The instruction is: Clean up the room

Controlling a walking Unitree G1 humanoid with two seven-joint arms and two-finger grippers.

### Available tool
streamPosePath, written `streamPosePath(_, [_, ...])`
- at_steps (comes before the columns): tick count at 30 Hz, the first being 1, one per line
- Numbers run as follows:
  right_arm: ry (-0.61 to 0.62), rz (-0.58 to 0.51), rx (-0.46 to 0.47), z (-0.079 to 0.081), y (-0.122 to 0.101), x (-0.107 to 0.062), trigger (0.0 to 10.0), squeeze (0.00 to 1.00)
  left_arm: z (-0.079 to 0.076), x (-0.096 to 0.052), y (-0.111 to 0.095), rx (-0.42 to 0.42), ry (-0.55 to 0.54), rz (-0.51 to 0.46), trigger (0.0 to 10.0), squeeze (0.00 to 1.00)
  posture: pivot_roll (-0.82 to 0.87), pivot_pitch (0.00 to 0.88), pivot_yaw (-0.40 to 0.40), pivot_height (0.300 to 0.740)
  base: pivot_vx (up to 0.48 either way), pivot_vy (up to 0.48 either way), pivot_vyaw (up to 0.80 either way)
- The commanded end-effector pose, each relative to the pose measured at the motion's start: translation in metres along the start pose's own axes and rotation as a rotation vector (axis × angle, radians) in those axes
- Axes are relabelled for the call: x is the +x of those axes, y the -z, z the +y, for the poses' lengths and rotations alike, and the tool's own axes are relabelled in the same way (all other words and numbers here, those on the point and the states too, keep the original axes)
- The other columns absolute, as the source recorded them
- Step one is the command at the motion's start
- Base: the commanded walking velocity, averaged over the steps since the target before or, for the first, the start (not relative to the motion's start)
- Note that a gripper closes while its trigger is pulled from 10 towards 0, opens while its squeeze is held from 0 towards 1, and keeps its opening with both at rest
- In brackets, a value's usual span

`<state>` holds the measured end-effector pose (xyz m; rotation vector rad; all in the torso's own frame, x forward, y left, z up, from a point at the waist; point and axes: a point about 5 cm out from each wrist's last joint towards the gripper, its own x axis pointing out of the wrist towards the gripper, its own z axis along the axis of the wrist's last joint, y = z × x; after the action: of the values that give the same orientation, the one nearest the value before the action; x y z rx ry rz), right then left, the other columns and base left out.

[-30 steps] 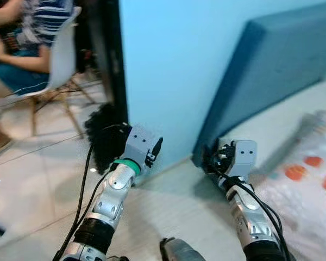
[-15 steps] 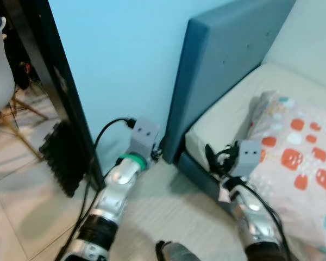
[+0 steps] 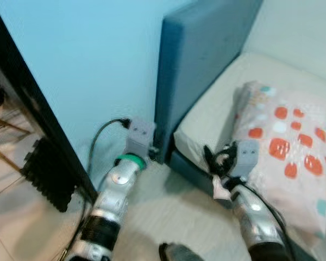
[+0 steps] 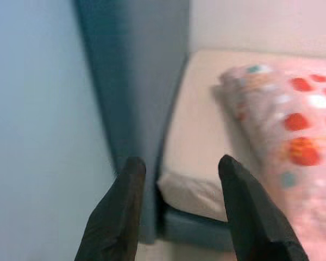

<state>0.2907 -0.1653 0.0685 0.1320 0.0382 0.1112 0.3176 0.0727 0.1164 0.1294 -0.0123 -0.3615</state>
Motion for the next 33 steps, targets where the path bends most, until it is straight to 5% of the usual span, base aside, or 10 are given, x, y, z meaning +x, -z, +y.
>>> streamPosePath(1, [-0.001, 0.015, 0.008, 0.002, 0.005, -0.003, 10.0, 0.0, 0.002, -0.002, 0.003, -0.008, -0.006, 0.017, 10.0, 0.0, -0.13, 0.0, 0.01, 0.74, 0.0, 0.0, -0.8])
streamPosePath(33, [-0.003, 0.003, 0.02, 0.003, 0.003, -0.002, 10.0, 0.0, -0.001, 0.006, -0.014, -0.042, 0.014, -0.016, 10.0, 0.0, -0.13, 0.0, 0.019, 0.74, 0.0, 0.0, -0.8])
